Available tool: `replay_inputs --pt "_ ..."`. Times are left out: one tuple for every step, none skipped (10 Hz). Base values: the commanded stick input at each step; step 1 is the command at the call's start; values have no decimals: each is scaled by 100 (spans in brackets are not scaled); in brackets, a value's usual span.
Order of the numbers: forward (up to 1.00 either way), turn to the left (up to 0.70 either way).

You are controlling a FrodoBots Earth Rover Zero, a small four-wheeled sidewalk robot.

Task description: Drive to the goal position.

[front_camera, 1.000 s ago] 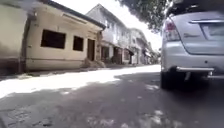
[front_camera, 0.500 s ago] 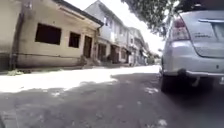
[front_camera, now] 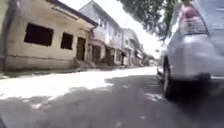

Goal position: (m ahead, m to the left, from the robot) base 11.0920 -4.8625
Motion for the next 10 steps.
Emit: replay_inputs --pt "98 -27" --pt "98 -7" --pt "98 -6" --pt "98 -5" --pt "98 -5" --pt "98 -4" --pt "98 -3" --pt "97 -36" --pt "98 -12" --pt "97 -1"
